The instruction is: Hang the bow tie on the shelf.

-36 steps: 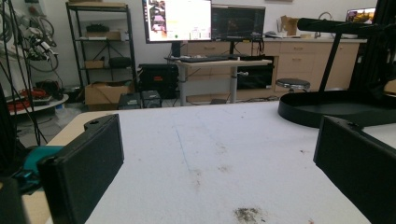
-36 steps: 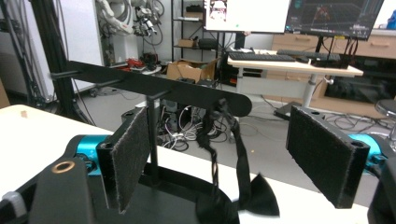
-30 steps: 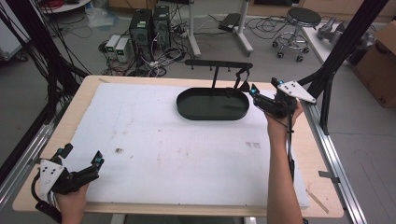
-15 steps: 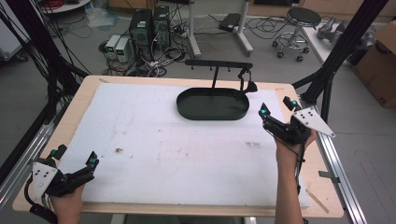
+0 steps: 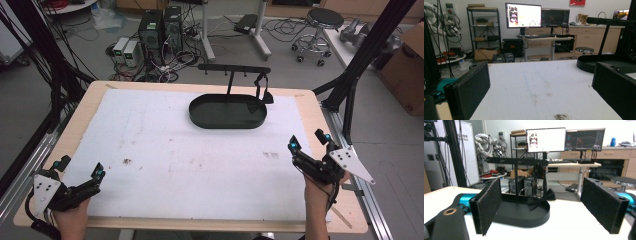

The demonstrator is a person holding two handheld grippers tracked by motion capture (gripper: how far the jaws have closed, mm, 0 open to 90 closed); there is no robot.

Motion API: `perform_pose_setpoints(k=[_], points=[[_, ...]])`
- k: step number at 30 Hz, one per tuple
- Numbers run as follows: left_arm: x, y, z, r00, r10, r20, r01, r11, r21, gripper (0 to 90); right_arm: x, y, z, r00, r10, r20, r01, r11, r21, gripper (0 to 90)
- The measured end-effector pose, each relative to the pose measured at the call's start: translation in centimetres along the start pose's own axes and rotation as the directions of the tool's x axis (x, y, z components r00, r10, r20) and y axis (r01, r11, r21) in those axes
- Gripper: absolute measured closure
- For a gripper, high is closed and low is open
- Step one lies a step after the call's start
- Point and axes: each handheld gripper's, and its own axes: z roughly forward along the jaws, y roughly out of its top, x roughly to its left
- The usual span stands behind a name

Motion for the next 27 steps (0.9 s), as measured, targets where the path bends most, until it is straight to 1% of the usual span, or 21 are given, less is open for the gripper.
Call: perform_pose_setpoints(k=[1, 3, 6, 7, 8, 9, 13, 14, 18, 20, 22, 24, 27], points=[[0.0, 0.0, 0.0, 1.0000, -0.003, 0.002, 0.003, 1.0000, -0.001, 2.1, -0.1, -0.4, -0.3, 1.0000, 0.003, -0.004, -0.003, 1.000, 0.003, 15.6], [0.0, 0.0, 0.0, 1.0000, -0.004, 0.002, 0.004, 1.0000, -0.003, 2.1, -0.1, -1.1, -0.8, 0.9999, -0.011, -0.003, 0.011, 1.000, 0.014, 13.4], [-0.1, 0.0, 0.0, 1.0000, -0.001, 0.003, 0.001, 1.0000, -0.002, 2.1, 0.1, -2.3, -1.4, 0.9997, -0.020, -0.016, 0.021, 0.999, 0.030, 12.8], [-0.2, 0.0, 0.0, 1.0000, -0.001, 0.003, 0.001, 1.0000, -0.003, 2.1, 0.1, -2.3, -1.4, 0.9997, -0.020, -0.016, 0.021, 0.999, 0.030, 12.8], [-0.2, 0.0, 0.0, 1.0000, -0.001, 0.004, 0.001, 1.0000, -0.005, 2.1, 0.1, -2.9, -1.8, 0.9992, -0.034, -0.023, 0.034, 0.999, 0.029, 12.5], [-0.2, 0.0, 0.1, 1.0000, -0.001, 0.004, 0.001, 1.0000, -0.008, 2.1, 0.1, -3.1, -2.0, 0.9988, -0.037, -0.031, 0.038, 0.999, 0.026, 12.5], [-0.3, 0.0, 0.1, 1.0000, 0.003, 0.007, -0.003, 1.0000, -0.004, 2.1, 0.1, -3.9, -2.4, 0.9986, -0.035, -0.039, 0.036, 0.999, 0.027, 12.2], [-0.4, 0.0, 0.2, 1.0000, 0.001, 0.010, -0.001, 1.0000, -0.003, 2.1, 0.0, -4.2, -2.6, 0.9987, -0.030, -0.042, 0.031, 0.999, 0.034, 12.1], [-0.4, 0.1, 0.3, 0.9998, 0.000, 0.021, 0.000, 1.0000, 0.005, 2.1, -0.5, -4.7, -2.9, 0.9995, -0.020, -0.025, 0.022, 0.998, 0.053, 12.1], [-0.4, 0.1, 0.4, 0.9997, 0.000, 0.024, 0.000, 1.0000, 0.004, 2.1, -0.7, -4.9, -3.2, 0.9998, -0.008, -0.020, 0.009, 0.999, 0.054, 12.1], [-0.4, 0.1, 0.4, 0.9995, 0.000, 0.032, 0.000, 0.9999, 0.012, 2.1, -1.0, -5.3, -3.3, 0.9999, -0.007, -0.012, 0.008, 0.998, 0.059, 12.1], [-0.4, 0.1, 0.5, 0.9995, 0.002, 0.033, -0.002, 0.9999, 0.013, 2.1, -1.3, -5.6, -3.4, 0.9999, 0.007, -0.013, -0.006, 0.997, 0.078, 12.1], [-0.4, 0.1, 0.5, 0.9994, 0.001, 0.036, -0.001, 0.9999, 0.012, 2.1, -1.5, -5.6, -3.5, 0.9998, 0.019, -0.004, -0.019, 0.997, 0.070, 12.0]])
